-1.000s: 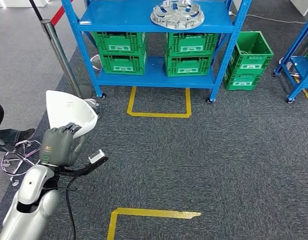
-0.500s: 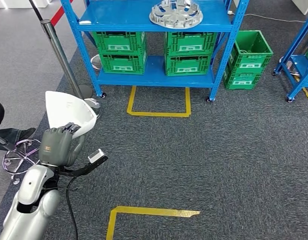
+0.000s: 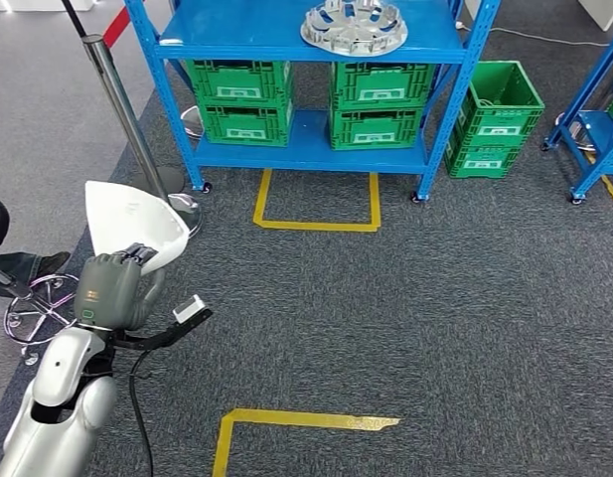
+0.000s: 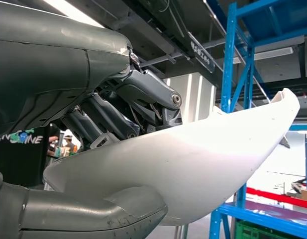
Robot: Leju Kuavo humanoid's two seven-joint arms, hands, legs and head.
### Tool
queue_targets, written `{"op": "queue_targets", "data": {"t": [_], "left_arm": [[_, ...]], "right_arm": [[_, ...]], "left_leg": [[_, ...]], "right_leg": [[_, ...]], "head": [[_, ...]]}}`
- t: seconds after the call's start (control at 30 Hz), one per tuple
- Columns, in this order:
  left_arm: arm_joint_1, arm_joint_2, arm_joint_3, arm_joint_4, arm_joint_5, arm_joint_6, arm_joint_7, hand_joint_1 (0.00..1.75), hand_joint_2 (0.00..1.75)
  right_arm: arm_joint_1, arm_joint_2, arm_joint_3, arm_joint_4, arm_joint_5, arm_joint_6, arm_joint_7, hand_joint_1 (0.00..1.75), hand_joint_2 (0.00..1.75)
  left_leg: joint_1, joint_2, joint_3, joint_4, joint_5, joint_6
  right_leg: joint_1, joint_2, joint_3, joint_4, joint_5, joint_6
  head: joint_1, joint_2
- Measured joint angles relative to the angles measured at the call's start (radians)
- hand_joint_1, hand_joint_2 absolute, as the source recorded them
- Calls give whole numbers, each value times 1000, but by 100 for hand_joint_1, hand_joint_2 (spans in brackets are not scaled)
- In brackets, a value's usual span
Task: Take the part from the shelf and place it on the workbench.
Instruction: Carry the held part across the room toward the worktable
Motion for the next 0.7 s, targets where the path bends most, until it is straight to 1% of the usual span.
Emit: {"op": "queue_targets", "data": {"t": [0.07,0.1,0.13,0.2,0.23,0.27,0.3,0.33,0.37,0.4,0.43,0.47,0.5,0.53,0.6,0.63,0.67,0.7], "left_arm": [[0,0,4,-1,-1,0,1,175,175],[0,-1,5,-1,-2,-1,2,175,175],[0,-1,6,-2,-3,-2,2,175,175],[1,-1,7,-2,-7,-6,5,175,175],[3,-1,7,-2,-8,-9,6,175,175],[4,-1,7,-2,-10,-11,8,175,175],[5,-2,7,-2,-11,-12,9,175,175],[6,-2,7,-2,-12,-13,10,175,175],[6,-2,8,-2,-15,-13,11,175,175],[5,-2,8,-2,-17,-13,12,175,175],[5,-1,8,-2,-19,-13,12,175,175],[5,-2,9,-2,-21,-13,13,175,175],[5,-2,9,-2,-21,-13,13,175,175],[5,-2,9,-2,-22,-13,13,175,175],[5,0,11,-3,-22,-12,14,175,175],[4,1,12,-5,-23,-12,14,175,175],[4,1,14,-8,-23,-11,14,175,175],[2,0,14,-11,-24,-11,14,175,175]], "right_arm": [[-1,1,1,0,0,0,0,0,0],[-1,1,1,0,0,0,0,0,0],[-1,1,1,0,0,0,0,0,0],[0,1,2,0,0,0,0,0,0],[1,1,2,0,0,0,0,0,0],[2,0,2,0,0,0,1,0,0],[3,0,2,0,0,0,1,0,0],[2,0,2,0,0,-1,1,0,0],[1,0,2,0,0,-2,1,0,0],[1,0,3,-1,0,-5,1,0,0],[0,1,4,-1,0,-10,2,0,0],[1,1,7,-1,0,-17,4,0,0],[1,1,12,-1,0,-25,6,0,0],[3,1,17,-1,0,-33,9,0,0],[4,5,29,-2,0,-45,14,0,0],[4,8,34,-2,0,-50,16,0,0],[4,12,39,-3,0,-55,17,0,0],[4,14,45,-4,0,-61,18,0,0]], "left_leg": [[5,1,7,-15,5,7],[9,1,11,-23,9,10],[12,2,14,-28,11,12],[12,3,13,-29,12,14],[12,3,12,-28,12,14],[13,3,11,-27,13,12],[14,2,11,-26,13,10],[16,2,11,-24,12,6],[17,1,10,-19,10,-1],[17,0,8,-13,8,-8],[15,-1,6,-8,7,-16],[13,-2,4,-4,5,-19],[13,-2,3,-3,5,-14],[12,-2,2,-4,7,-5],[11,-2,4,-5,12,12],[8,-3,9,-14,18,16],[10,-4,29,-53,35,24],[13,-5,54,-97,54,33]], "right_leg": [[0,1,-5,7,-10,7],[0,1,-17,33,-29,10],[0,2,-39,79,-57,13],[-2,2,-100,210,-124,19],[-3,1,-124,258,-139,22],[-5,1,-132,274,-136,24],[-7,1,-120,248,-113,26],[-9,1,-90,188,-78,28],[-11,1,-55,118,-49,31],[-12,4,-26,60,-26,28],[-13,7,-7,25,-16,23],[-13,9,0,12,-15,17],[-13,11,1,12,-12,10],[-13,11,1,12,-10,6],[-21,9,3,5,-4,11],[-26,7,9,-7,2,16],[-30,6,16,-20,8,19],[-29,5,20,-28,7,19]], "head": [[1,0],[2,0],[4,0],[6,0],[5,0],[6,0],[6,0],[6,0],[6,0],[6,0],[5,0],[4,0],[3,0],[2,0],[1,0],[-1,0],[-8,0],[-13,0]]}}
